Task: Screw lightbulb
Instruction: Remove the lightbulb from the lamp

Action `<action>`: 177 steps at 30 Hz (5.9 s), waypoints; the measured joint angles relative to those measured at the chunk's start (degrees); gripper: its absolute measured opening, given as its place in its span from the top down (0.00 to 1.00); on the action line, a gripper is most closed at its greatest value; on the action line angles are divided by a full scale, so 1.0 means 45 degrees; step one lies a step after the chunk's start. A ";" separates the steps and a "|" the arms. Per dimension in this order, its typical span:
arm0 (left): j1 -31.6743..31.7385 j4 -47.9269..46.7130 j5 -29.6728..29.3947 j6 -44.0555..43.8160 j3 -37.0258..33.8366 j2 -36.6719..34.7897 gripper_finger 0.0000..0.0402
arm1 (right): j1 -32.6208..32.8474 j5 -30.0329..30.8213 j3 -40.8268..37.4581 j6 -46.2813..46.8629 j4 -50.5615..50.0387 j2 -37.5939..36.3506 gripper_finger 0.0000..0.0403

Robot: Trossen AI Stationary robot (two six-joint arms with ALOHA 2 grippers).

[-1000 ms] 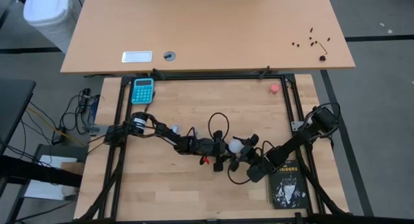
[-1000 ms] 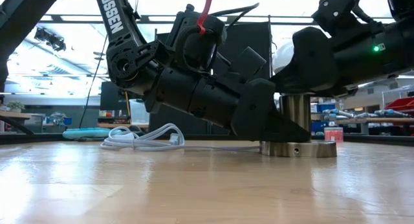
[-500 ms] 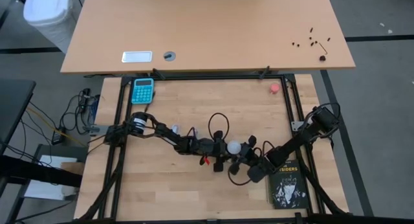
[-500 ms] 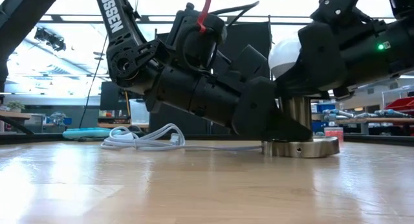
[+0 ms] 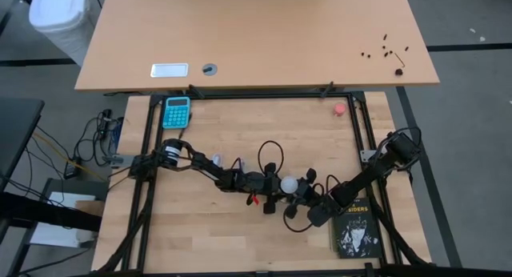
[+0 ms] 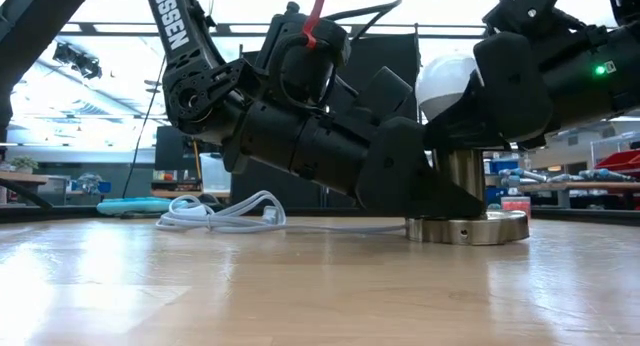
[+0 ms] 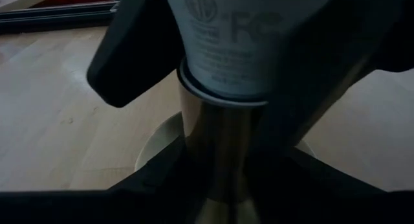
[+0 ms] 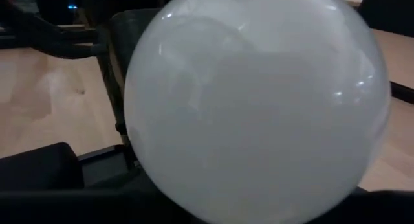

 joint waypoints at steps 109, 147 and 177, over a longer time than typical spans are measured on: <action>0.0044 0.0045 -0.0107 0.0168 -0.0020 0.0015 0.52 | 0.0481 -0.5804 -0.5545 -0.1737 0.5273 -0.3755 0.21; 0.0097 0.0149 -0.0544 0.0170 -0.0024 0.0015 0.52 | 0.2633 -0.1944 -0.1531 0.5284 -0.5947 -0.3746 0.24; 0.0102 0.0092 -0.0529 0.0083 -0.0024 0.0015 0.52 | 0.2242 -0.5933 -0.1526 0.4928 -0.3077 -0.3746 0.24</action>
